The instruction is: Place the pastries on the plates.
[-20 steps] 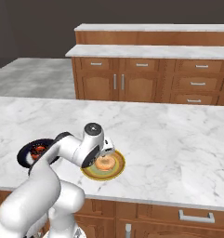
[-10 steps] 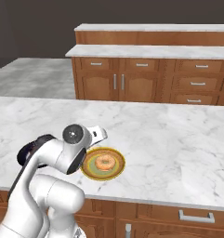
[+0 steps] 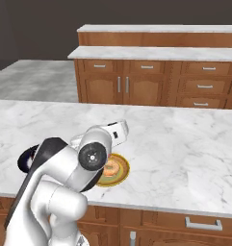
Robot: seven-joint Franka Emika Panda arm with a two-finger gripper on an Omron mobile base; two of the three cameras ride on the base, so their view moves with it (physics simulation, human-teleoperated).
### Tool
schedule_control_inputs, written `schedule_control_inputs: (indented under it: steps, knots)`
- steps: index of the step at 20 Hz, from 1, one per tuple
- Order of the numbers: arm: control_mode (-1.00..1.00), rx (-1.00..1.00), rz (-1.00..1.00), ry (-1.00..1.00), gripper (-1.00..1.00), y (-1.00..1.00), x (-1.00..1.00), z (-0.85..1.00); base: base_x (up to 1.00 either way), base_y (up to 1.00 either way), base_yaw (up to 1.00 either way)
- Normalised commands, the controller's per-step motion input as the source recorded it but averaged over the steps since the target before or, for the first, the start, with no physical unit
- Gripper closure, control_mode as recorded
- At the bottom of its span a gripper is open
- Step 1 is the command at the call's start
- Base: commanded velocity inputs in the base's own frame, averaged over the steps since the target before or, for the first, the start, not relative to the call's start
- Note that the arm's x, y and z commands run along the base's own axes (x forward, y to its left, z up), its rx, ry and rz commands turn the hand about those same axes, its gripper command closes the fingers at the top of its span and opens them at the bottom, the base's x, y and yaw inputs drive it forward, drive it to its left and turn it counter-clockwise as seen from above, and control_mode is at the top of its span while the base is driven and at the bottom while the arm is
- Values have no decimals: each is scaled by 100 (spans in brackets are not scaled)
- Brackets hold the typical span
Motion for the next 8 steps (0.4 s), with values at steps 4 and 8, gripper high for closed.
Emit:
schedule_control_inputs:
  steps: [4,8]
  knots:
    - [-100,21,0,-38,-100,-70,-44,85,0,0,0]
    - [-100,20,0,-29,-100,-72,-32,53,0,0,0]
